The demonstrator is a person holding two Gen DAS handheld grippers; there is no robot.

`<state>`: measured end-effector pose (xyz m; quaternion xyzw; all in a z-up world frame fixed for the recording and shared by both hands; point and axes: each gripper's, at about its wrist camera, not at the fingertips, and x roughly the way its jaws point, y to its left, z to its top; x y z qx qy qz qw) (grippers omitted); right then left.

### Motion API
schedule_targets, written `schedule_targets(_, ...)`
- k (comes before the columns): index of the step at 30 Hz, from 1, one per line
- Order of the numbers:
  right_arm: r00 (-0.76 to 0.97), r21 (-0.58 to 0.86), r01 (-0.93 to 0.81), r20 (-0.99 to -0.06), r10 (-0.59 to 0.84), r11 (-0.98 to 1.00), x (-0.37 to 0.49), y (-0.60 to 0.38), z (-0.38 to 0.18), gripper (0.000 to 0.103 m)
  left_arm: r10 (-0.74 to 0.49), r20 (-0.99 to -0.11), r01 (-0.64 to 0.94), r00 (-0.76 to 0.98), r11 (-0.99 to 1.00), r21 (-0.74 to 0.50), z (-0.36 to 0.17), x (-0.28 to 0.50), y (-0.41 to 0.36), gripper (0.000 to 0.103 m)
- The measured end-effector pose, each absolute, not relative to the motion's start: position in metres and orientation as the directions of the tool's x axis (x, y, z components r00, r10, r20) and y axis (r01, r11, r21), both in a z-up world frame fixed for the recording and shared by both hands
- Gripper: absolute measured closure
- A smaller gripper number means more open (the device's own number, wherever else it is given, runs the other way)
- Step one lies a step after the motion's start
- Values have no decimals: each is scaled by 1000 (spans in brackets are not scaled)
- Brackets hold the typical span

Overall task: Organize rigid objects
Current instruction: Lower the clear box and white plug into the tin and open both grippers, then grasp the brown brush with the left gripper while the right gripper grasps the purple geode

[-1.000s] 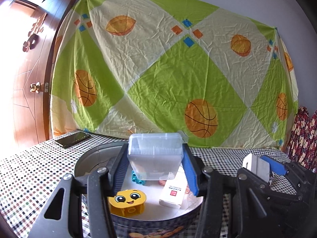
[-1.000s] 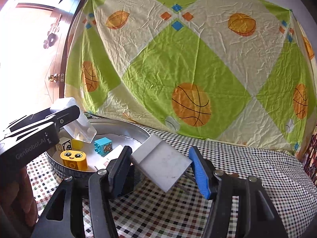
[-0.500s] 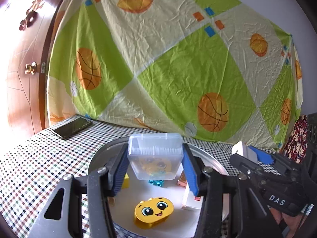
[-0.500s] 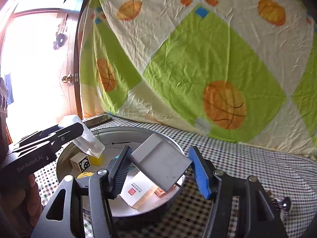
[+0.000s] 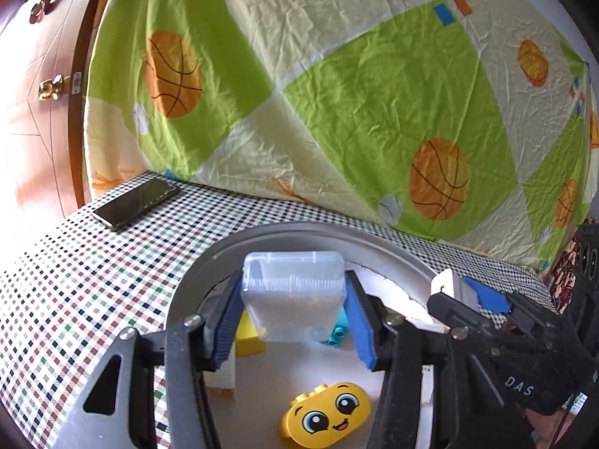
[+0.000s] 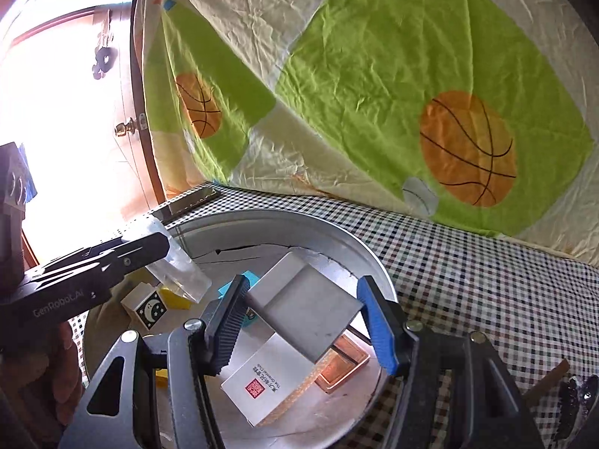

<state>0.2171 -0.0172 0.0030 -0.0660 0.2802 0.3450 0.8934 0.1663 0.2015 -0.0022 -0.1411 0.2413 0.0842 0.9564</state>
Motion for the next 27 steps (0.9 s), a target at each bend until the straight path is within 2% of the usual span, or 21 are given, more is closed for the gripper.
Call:
schedule_targets(1, 606, 81, -653, -541, 583, 753, 218, -18, 4, 38, 96, -485, -232, 869, 945, -230, -3, 165, 202, 43)
schedule_targets(2, 610, 83, -649, -537, 583, 756, 217, -19, 5, 29, 109, -481, -242, 870, 944, -224, -2, 163, 201, 38)
schedule_targets(3, 615, 86, -647, -530, 584, 758, 216, -21, 6, 24, 126, -476, -255, 871, 942, -218, -1, 161, 201, 27)
schedule_targets(4, 618, 90, -644, -523, 587, 759, 215, -24, 9, 23, 148, -467, -273, 872, 939, -212, 1, 159, 200, 16)
schedule_targets(6, 626, 98, -638, -511, 589, 764, 213, -30, 15, 23, 201, -441, -314, 875, 928, -200, 7, 152, 199, 3)
schedule_targets(7, 634, 98, -631, -506, 585, 769, 211, -34, 19, 23, 219, -430, -327, 876, 924, -197, 9, 149, 198, 1)
schedule_targets(12, 692, 42, -593, -484, 536, 804, 195, -71, 31, 23, 208, -385, -290, 899, 942, -167, 26, 141, 172, 1)
schedule_targets(18, 802, -20, -433, -466, 375, 901, 199, -148, 33, 23, 95, -378, -135, 921, 987, -83, 33, 150, 96, 1)
schedule_targets(23, 844, 6, -232, -497, 204, 973, 220, -224, 22, 23, -26, -442, -1, 897, 998, -61, 23, 175, 30, 0)
schedule_targets(27, 811, 32, -142, -570, 135, 989, 239, -265, 4, 23, -100, -539, 79, 836, 995, -61, 4, 211, -19, 0)
